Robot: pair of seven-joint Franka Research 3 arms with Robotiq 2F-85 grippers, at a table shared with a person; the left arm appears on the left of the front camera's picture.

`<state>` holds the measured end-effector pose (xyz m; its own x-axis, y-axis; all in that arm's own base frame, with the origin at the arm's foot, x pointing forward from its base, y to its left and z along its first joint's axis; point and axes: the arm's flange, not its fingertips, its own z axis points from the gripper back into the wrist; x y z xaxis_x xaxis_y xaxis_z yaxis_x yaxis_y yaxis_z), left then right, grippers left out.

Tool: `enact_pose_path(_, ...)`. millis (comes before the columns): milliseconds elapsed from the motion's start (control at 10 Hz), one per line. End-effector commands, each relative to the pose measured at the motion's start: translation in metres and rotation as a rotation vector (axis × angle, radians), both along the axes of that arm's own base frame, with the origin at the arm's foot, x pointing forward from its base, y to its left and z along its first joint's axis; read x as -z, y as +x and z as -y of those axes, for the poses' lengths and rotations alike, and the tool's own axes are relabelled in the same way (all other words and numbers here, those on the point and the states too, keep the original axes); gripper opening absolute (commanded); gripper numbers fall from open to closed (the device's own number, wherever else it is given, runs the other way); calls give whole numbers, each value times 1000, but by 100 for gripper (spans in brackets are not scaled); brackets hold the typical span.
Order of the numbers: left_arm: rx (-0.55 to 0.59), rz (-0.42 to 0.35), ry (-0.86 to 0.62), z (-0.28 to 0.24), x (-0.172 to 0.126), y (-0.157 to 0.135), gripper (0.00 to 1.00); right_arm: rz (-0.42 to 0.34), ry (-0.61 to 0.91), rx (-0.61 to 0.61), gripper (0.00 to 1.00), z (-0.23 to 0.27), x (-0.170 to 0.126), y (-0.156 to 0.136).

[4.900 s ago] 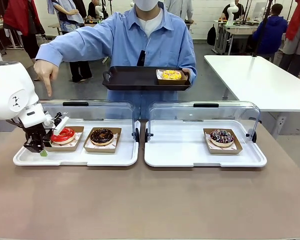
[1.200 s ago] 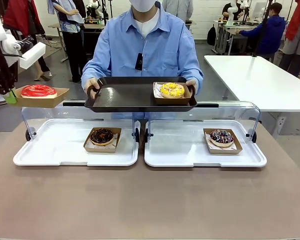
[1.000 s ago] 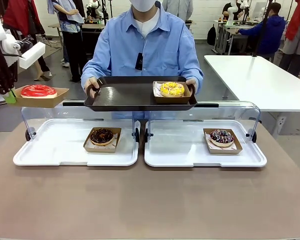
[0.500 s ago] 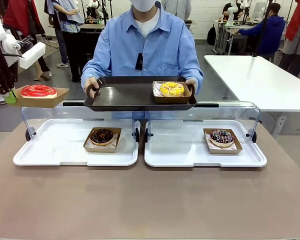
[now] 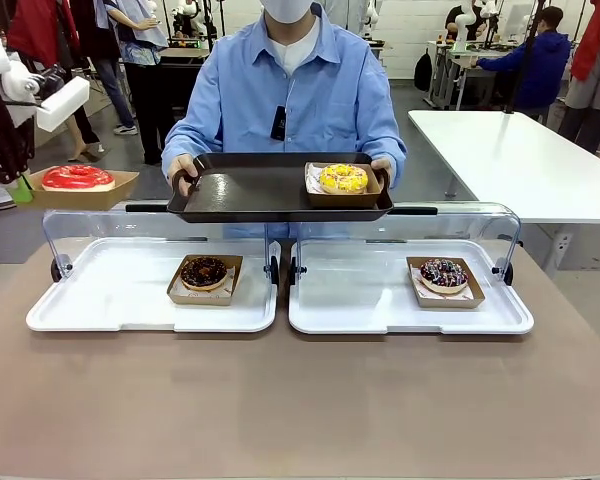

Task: Provide the desired donut to the person.
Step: Place the picked Paper togo box onto the Handle tray extended by the person.

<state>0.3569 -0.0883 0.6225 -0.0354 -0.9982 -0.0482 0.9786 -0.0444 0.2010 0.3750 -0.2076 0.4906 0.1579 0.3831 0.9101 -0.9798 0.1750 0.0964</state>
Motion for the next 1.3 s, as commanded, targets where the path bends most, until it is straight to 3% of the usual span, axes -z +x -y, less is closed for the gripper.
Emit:
enact_pose_path(0,-28,-10,-62,20,-27,2,1,0,-13,2,100,-1,1,-1)
enact_pose_path(300,52,38,-42,91,-62,13,1,0,-13,2,100,-1,1,-1)
enact_pose_path(400,78,37,-39,115,-60,26,1,0,-13,2,100,-1,1,-1)
enact_pose_path(800,134,57,-13,194,-10,80,1,0,-13,2,100,-1,1,-1)
enact_pose_path(1200,86,88,5,200,31,139,1,0,-13,2,100,-1,1,-1)
